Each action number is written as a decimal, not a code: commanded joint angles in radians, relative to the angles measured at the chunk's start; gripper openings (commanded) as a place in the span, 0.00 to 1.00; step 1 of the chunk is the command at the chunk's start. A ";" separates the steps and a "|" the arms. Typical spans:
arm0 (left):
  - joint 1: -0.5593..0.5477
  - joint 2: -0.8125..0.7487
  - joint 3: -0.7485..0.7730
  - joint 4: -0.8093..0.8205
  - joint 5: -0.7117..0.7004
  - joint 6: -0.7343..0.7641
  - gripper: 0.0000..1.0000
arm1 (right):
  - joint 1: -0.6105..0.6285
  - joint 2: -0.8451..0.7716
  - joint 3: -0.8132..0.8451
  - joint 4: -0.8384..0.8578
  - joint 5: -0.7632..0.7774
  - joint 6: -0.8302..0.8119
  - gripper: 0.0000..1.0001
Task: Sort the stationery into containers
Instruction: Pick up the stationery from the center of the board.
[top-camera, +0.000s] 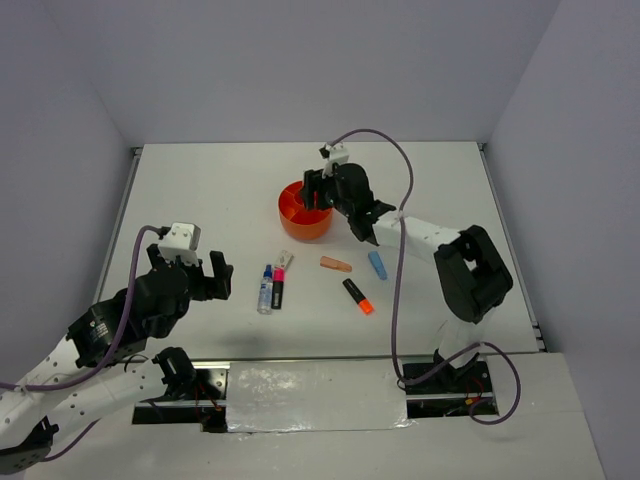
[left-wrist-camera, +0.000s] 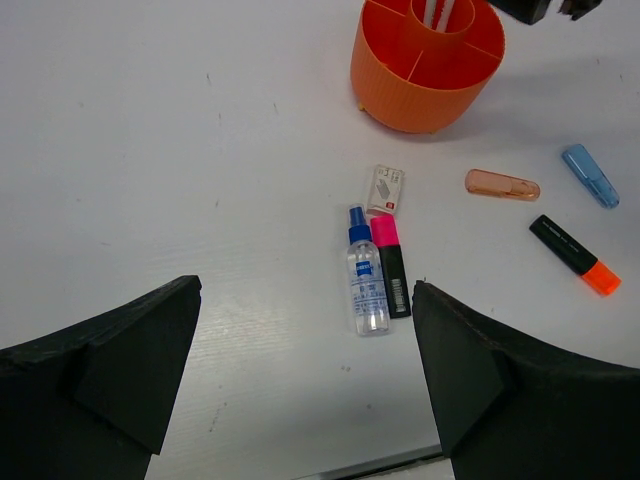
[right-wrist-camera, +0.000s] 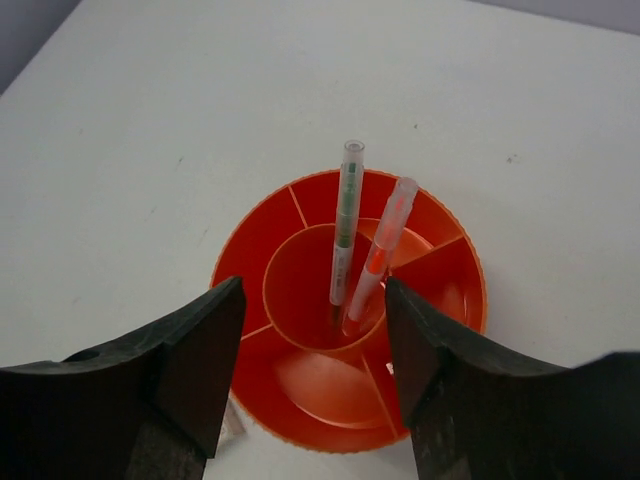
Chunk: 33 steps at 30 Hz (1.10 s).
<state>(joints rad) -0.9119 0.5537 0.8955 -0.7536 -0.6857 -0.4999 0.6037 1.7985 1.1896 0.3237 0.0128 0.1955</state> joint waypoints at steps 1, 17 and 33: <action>0.005 -0.003 0.003 0.037 -0.006 0.011 0.99 | 0.007 -0.186 -0.024 0.028 0.030 0.005 0.67; 0.030 0.043 0.003 0.037 0.014 0.011 0.99 | -0.084 -0.400 -0.148 -0.807 0.094 -0.064 0.82; 0.031 0.051 -0.001 0.043 0.044 0.021 0.99 | -0.162 -0.151 -0.246 -0.796 0.029 -0.096 0.76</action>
<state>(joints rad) -0.8856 0.6125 0.8955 -0.7490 -0.6502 -0.4988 0.4534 1.6211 0.9737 -0.4938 0.0780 0.1108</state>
